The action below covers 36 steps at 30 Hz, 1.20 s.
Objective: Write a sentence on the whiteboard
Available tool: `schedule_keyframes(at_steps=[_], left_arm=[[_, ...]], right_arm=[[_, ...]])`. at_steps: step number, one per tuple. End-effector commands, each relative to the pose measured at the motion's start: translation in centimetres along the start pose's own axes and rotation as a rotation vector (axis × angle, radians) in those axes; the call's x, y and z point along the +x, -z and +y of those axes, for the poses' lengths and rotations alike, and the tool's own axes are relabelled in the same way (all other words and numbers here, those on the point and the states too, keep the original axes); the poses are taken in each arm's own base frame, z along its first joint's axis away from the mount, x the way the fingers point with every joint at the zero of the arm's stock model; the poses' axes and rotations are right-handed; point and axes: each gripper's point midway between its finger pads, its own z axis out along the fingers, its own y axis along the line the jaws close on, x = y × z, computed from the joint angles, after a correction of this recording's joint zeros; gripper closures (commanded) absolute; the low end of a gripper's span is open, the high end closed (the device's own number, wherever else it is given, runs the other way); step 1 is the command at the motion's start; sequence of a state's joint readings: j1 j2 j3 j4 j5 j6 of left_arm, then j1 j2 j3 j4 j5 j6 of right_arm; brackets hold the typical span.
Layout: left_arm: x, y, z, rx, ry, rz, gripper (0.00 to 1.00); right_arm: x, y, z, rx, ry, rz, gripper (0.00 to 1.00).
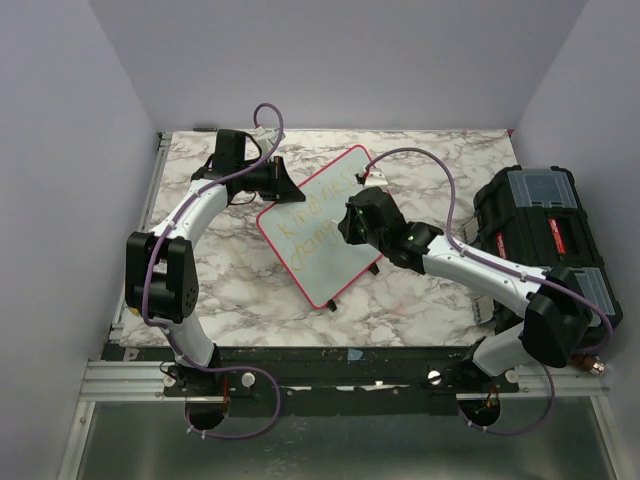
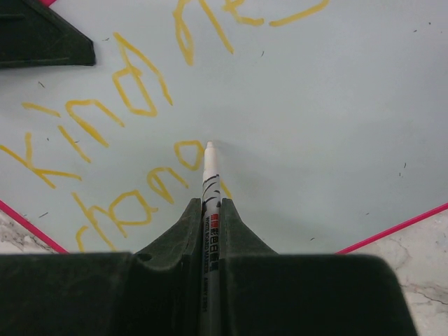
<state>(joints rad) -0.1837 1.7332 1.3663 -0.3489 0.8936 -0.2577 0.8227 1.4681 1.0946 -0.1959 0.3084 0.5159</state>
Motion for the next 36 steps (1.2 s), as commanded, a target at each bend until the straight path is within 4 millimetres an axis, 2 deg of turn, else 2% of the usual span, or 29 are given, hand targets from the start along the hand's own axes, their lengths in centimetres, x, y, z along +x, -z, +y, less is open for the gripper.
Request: schedule_keyframes(at_steps=[1, 10, 18, 28, 36], left_arm=[[1.4, -0.2, 0.9, -0.059, -0.081, 0.030, 1.00], [1.3, -0.1, 0.8, -0.057, -0.084, 0.027, 1.00], [1.3, -0.1, 0.9, -0.056, -0.082, 0.029, 1.00], [1.4, -0.2, 0.9, -0.057, -0.082, 0.030, 1.00], [1.3, -0.2, 0.9, -0.057, -0.082, 0.029, 1.00]], right_arm=[[1.3, -0.7, -0.5, 0.014, -0.003, 0.043, 0.99], [2.5, -1.2, -1.3, 0.046, 0.009, 0.067, 0.99], [2.7, -1.1, -2.6, 0.091, 0.017, 0.064, 0.99], [1.8, -1.2, -3.2, 0.124, 0.031, 0.043, 1.00], [0.1, -1.4, -2.3, 0.106, 0.042, 0.016, 0.99]])
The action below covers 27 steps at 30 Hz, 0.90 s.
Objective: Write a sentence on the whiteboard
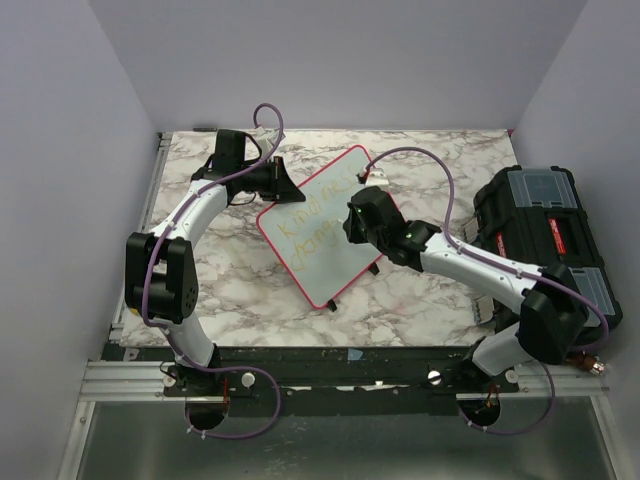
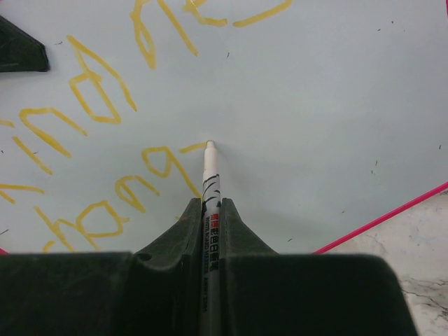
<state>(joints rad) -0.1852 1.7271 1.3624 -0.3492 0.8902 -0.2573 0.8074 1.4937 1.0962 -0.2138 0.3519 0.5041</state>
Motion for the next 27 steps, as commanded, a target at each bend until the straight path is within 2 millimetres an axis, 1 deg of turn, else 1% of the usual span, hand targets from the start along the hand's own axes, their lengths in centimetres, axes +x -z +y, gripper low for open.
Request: schedule_keyframes(at_steps=[1, 12, 27], left_arm=[[1.3, -0.2, 1.0, -0.055, -0.080, 0.030, 1.00], [1.3, -0.2, 0.9, -0.056, -0.081, 0.029, 1.00], [1.3, -0.2, 0.9, -0.055, -0.081, 0.029, 1.00]], right_arm=[[-0.4, -0.6, -0.5, 0.034, 0.026, 0.004, 0.99], [-0.7, -0.8, 0.8, -0.022, 0.015, 0.005, 0.99], [-0.6, -0.8, 2.4, -0.106, 0.005, 0.019, 0.99]])
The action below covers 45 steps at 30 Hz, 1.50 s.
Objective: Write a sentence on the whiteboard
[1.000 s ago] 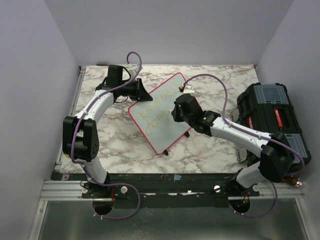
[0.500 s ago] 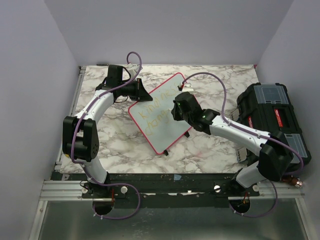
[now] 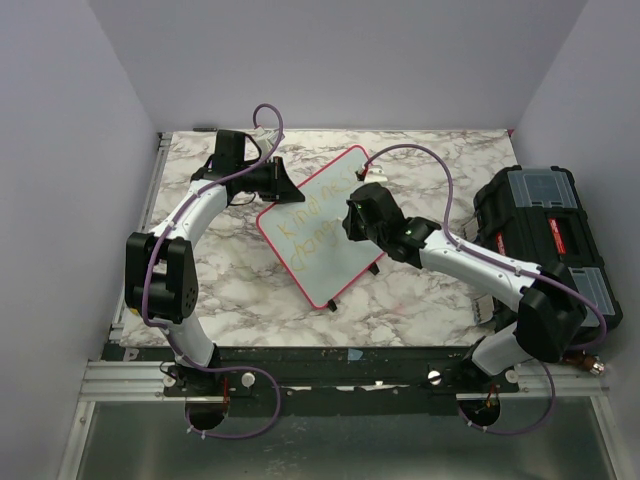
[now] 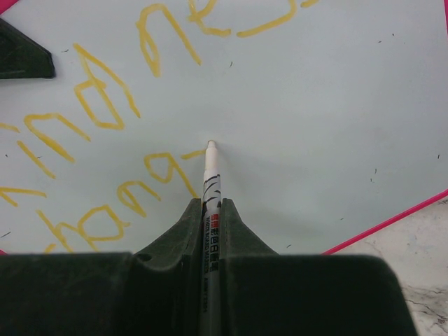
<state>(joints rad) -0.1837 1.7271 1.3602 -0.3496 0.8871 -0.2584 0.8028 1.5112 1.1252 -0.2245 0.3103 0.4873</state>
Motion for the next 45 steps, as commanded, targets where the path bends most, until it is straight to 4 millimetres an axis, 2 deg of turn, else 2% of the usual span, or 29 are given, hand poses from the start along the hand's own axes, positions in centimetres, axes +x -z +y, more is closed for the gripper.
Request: schedule_keyframes(at_steps=[1, 10, 16, 25, 30, 40, 45], left_arm=[[1.2, -0.2, 0.8, -0.052, -0.085, 0.028, 1.00], [1.2, -0.2, 0.8, -0.051, -0.085, 0.028, 1.00], [1.2, -0.1, 0.8, -0.051, -0.085, 0.028, 1.00], [1.2, -0.1, 0.8, -0.051, -0.086, 0.027, 1.00], [1.2, -0.2, 0.7, -0.050, -0.086, 0.028, 1.00], [1.2, -0.1, 0.8, -0.052, -0.085, 0.027, 1.00], [1.2, -0.2, 0.8, -0.052, -0.085, 0.028, 1.00]], right_arm=[[-0.4, -0.6, 1.8, -0.081, -0.008, 0.000, 0.99], [-0.2, -0.7, 2.4, -0.113, -0.015, 0.011, 0.99], [0.7, -0.5, 2.1, -0.115, -0.018, 0.032, 0.99], [3.4, 0.1, 0.9, -0.103, -0.025, 0.081, 0.99], [4.1, 0.3, 0.2, -0.086, -0.022, 0.094, 0.99], [4.9, 0.7, -1.5, -0.017, -0.007, 0.101, 0.99], [4.5, 0.7, -2.4, 0.033, 0.020, 0.091, 0.99]])
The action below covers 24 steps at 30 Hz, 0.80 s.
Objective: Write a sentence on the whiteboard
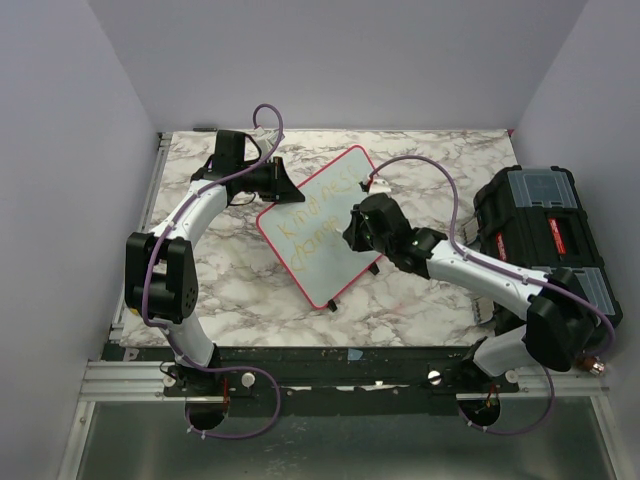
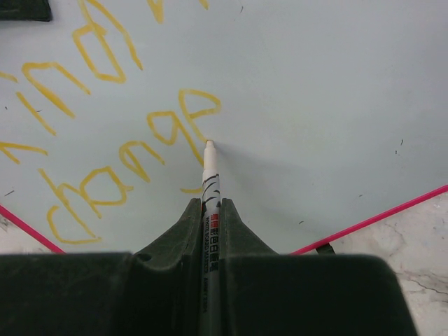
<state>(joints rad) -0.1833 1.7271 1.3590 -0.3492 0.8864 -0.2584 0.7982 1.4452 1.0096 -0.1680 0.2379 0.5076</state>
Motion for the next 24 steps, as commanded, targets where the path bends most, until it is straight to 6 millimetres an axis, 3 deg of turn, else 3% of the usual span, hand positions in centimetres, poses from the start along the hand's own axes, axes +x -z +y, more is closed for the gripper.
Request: schedule_keyframes(at_steps=[1, 5, 8, 17, 20, 24], left_arm=[[1.2, -0.2, 0.8, -0.051, -0.087, 0.028, 1.00], [1.2, -0.2, 0.8, -0.051, -0.085, 0.029, 1.00], [1.2, -0.2, 0.8, -0.052, -0.085, 0.028, 1.00], [1.3, -0.2, 0.8, -0.052, -0.085, 0.029, 1.00], [1.2, -0.1, 0.7, -0.051, -0.088, 0.026, 1.00], [1.2, -0.1, 0.6, -0.050, -0.089, 0.026, 1.00]], right_arm=[[2.0, -0.1, -2.5, 0.110, 0.048, 0.058, 0.99], [0.6, -0.5, -3.5, 0.183, 0.097, 0.026, 0.99], [-1.5, -0.6, -3.7, 0.220, 0.134, -0.016, 0.99], [-10.8, 3.2, -1.1, 0.172, 0.125, -0.275, 0.99], [-11.6, 3.9, -0.9, 0.151, 0.109, -0.308, 0.99], [-10.5, 3.2, -1.3, 0.137, 0.091, -0.271, 0.99]])
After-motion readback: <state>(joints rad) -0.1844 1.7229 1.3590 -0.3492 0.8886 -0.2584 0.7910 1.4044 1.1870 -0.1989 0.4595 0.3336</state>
